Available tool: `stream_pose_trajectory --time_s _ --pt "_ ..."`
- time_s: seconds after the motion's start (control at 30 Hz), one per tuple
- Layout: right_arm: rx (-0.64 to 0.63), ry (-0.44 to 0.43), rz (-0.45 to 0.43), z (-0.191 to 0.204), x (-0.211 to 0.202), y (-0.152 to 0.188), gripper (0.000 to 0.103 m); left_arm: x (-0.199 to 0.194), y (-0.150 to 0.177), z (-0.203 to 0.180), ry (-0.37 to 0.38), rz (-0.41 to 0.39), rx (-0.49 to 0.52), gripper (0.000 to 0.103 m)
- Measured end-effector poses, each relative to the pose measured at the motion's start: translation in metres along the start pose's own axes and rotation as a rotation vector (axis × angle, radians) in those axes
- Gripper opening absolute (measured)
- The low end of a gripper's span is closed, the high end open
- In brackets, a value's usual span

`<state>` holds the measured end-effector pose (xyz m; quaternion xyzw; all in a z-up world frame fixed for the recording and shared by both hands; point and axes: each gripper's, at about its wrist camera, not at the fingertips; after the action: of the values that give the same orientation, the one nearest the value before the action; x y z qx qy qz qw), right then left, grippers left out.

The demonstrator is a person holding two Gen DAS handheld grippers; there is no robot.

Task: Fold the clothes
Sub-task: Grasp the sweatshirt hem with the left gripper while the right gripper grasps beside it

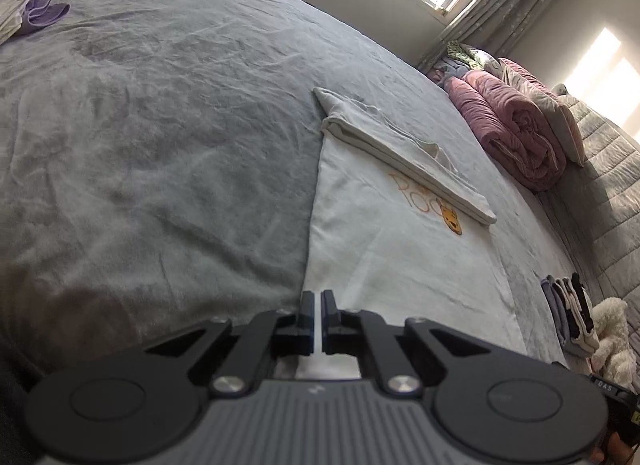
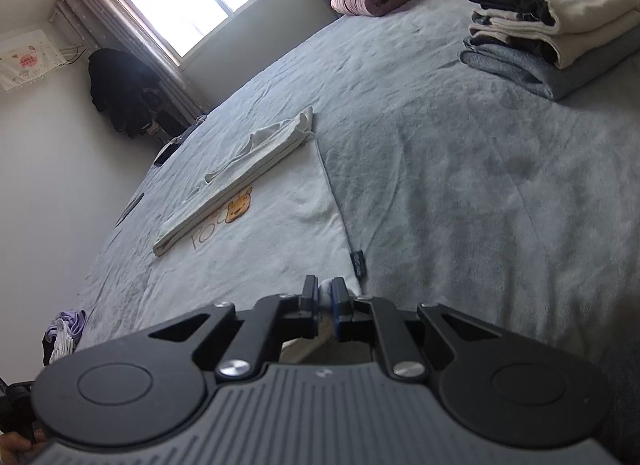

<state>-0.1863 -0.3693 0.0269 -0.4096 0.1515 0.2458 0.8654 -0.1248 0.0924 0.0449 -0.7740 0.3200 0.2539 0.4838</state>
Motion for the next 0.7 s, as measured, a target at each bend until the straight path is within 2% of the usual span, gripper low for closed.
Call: stream_pose_trajectory --time_s 0.17,0.23,0.47,0.5,0.57,0.6,0.63,0.7 --pt "-0.051 -0.010 -0.005 0.014 0.022 -0.028 0.010 0.006 -0.025 -0.007 0.001 -0.010 -0.007 0.002" --pt "-0.068 -0.002 0.004 0.016 0.033 -0.034 0.010 0.006 -0.025 -0.009 0.026 0.008 0.006 0.003" --pt "-0.081 0.009 0.025 0.014 0.058 -0.046 0.010 -0.005 -0.002 -0.007 -0.032 0.011 0.105 0.005" --pt "-0.077 0.007 0.029 0.014 0.060 -0.045 0.010 -0.008 0.002 -0.007 -0.038 0.010 0.116 0.008" --pt "-0.063 0.000 0.030 0.012 0.060 -0.043 0.010 -0.014 0.006 -0.005 -0.017 0.010 0.115 0.021" --pt "-0.054 -0.003 0.031 0.010 0.060 -0.042 0.010 -0.014 0.008 -0.004 0.000 0.026 0.106 0.033" --pt "-0.042 -0.008 0.030 0.008 0.059 -0.041 0.010 -0.013 0.009 -0.002 0.017 0.043 0.095 0.039" --pt "-0.021 -0.013 0.027 0.005 0.053 -0.040 0.010 -0.006 0.011 0.003 0.043 0.085 0.050 0.040"
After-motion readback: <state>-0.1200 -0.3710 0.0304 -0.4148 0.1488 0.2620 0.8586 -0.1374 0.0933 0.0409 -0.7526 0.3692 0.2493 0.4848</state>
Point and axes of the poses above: each gripper's, at about its wrist camera, not at the fingertips, and x roughly the way its jaws point, z to its left, y to its underside, and after that the axes turned 6 degrees about -y, right-handed
